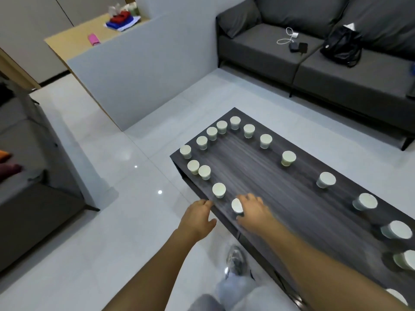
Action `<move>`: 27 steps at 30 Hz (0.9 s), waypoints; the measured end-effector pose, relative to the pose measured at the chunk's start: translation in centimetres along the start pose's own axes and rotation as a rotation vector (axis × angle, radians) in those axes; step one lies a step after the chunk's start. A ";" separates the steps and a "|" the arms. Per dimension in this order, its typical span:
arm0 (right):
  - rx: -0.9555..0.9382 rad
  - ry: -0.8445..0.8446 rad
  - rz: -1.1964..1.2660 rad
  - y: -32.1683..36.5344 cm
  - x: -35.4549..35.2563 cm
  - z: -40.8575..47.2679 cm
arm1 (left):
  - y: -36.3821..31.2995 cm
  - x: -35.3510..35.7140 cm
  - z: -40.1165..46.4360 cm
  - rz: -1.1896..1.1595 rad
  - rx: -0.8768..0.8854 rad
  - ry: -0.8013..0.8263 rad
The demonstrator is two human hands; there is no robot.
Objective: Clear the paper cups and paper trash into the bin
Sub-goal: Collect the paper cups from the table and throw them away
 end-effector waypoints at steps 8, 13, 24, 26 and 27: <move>0.115 0.088 0.026 -2.7 -0.6 7.4 | 0.5 -1.4 10.6 0.002 0.016 0.094; 0.209 0.126 0.087 -4.7 1.9 11.0 | 1.6 1.4 16.8 0.040 0.060 0.219; 0.437 0.164 0.196 -6.8 10.8 20.3 | 5.1 9.9 29.3 0.315 0.328 0.374; 0.469 0.161 0.198 -7.1 12.5 22.0 | 5.8 12.1 31.2 0.364 0.384 0.401; 0.490 0.158 0.204 -7.3 13.4 22.7 | 6.0 13.1 32.0 0.388 0.407 0.415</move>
Point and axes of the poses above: each hand's wrist, its own z-axis towards the middle knuckle, its own x-axis out of the palm, y = z × x, the point moved 6 cm from there along z, towards the middle knuckle, and after that the axes turned 1 degree about -z, right-handed, at the moved point
